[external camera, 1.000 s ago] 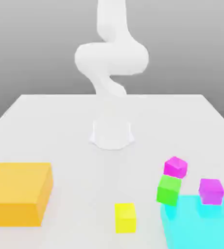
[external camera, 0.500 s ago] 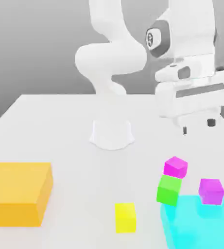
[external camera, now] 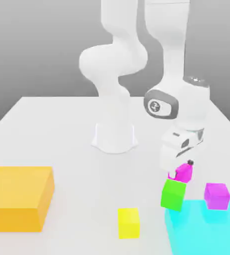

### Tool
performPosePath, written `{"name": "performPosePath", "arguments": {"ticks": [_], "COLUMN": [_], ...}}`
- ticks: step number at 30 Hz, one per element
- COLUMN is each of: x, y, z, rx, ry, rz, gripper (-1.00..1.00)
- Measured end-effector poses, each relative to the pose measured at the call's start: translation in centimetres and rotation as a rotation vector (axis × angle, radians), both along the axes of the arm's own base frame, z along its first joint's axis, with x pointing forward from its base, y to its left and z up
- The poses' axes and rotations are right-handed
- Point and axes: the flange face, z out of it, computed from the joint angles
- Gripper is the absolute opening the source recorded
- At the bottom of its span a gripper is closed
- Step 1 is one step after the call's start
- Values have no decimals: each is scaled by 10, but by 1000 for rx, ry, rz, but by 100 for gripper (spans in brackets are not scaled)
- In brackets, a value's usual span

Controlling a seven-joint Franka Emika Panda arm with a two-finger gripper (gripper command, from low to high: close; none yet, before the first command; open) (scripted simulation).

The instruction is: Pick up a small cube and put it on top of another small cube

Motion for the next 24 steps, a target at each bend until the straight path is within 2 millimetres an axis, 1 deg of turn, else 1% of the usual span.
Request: {"name": "performPosePath", "arguments": {"ticks": [7, 14, 19, 21, 24], "x": [0, 2, 0, 12, 44], "y": [0, 5, 0, 7, 21], "z": [0, 35, 61, 71, 89], "rx": [0, -7, -3, 1, 5], "ry": [-1, -11, -3, 2, 6], "rz": [0, 4, 0, -3, -12], "gripper": [-100, -100, -100, -100, -100]}}
